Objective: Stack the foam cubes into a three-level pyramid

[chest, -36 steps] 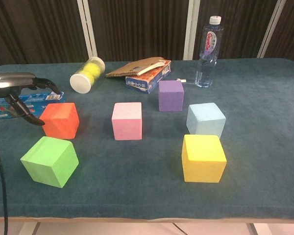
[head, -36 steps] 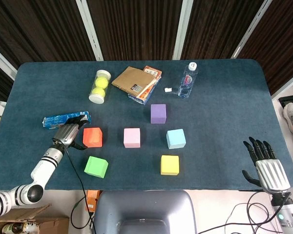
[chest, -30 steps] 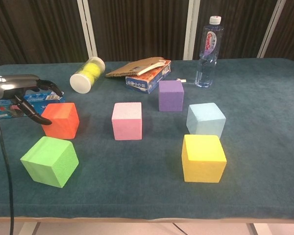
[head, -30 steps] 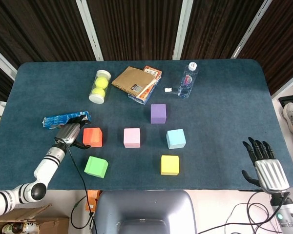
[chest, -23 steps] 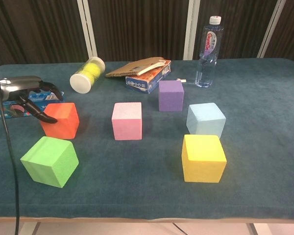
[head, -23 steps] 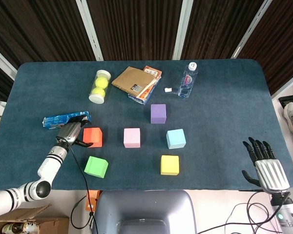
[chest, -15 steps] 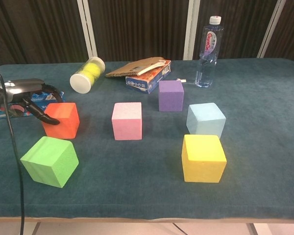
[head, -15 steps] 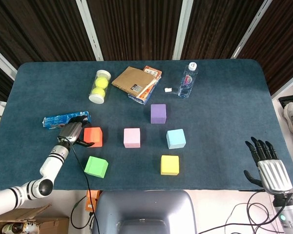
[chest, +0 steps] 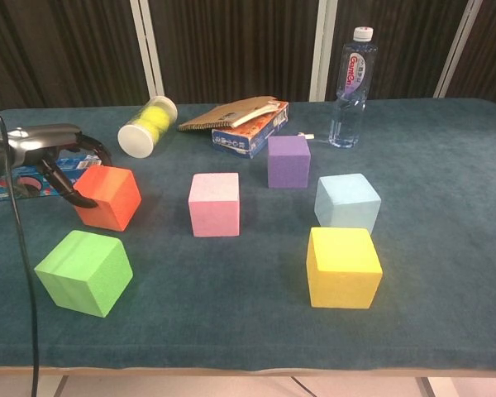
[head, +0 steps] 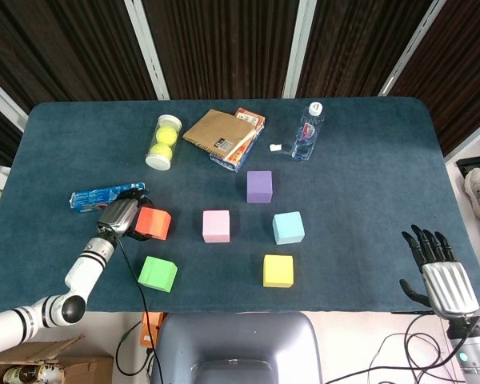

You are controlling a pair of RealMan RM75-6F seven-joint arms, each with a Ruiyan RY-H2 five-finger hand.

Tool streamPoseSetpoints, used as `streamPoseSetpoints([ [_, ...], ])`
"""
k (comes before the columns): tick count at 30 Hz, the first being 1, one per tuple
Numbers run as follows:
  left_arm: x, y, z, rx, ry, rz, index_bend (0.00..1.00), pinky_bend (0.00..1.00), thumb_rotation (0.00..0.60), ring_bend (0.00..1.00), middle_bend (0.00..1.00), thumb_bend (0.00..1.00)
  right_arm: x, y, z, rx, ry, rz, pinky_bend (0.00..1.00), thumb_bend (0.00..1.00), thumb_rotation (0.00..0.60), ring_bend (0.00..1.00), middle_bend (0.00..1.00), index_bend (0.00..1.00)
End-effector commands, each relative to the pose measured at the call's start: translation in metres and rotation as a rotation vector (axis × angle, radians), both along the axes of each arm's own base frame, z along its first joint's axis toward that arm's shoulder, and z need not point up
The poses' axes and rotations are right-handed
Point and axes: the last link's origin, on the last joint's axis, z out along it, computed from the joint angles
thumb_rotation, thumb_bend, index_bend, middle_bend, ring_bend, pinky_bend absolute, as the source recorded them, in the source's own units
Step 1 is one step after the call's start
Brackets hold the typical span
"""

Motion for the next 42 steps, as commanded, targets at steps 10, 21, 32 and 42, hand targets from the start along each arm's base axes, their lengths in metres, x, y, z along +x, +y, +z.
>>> streamPoseSetpoints([
  [10, 0.042, -0.009, -0.003, -0.014, -0.157, 0.068, 0.57, 0.05, 0.43, 0.04, 0.15, 0.37, 0.0, 0.0, 0.0, 0.003, 0.003, 0.001, 0.0, 0.21, 0.6, 0.0, 0.0, 0.0],
  [21, 0.051, -0.008, -0.022, -0.013, -0.06, -0.011, 0.57, 0.05, 0.495, 0.04, 0.15, 0.39, 0.0, 0.002, 0.005, -0.006, -0.012, 0.006, 0.0, 0.21, 0.6, 0.0, 0.0, 0.0],
  [32, 0.057, -0.007, -0.04, -0.017, -0.018, -0.073, 0.57, 0.05, 0.511, 0.04, 0.15, 0.39, 0.0, 0.004, 0.005, -0.003, -0.012, 0.006, 0.0, 0.21, 0.6, 0.0, 0.0, 0.0],
  [42, 0.058, -0.001, -0.048, -0.022, 0.0, -0.062, 0.57, 0.05, 0.519, 0.04, 0.15, 0.39, 0.0, 0.004, 0.006, -0.006, -0.016, 0.007, 0.0, 0.21, 0.6, 0.0, 0.0, 0.0],
])
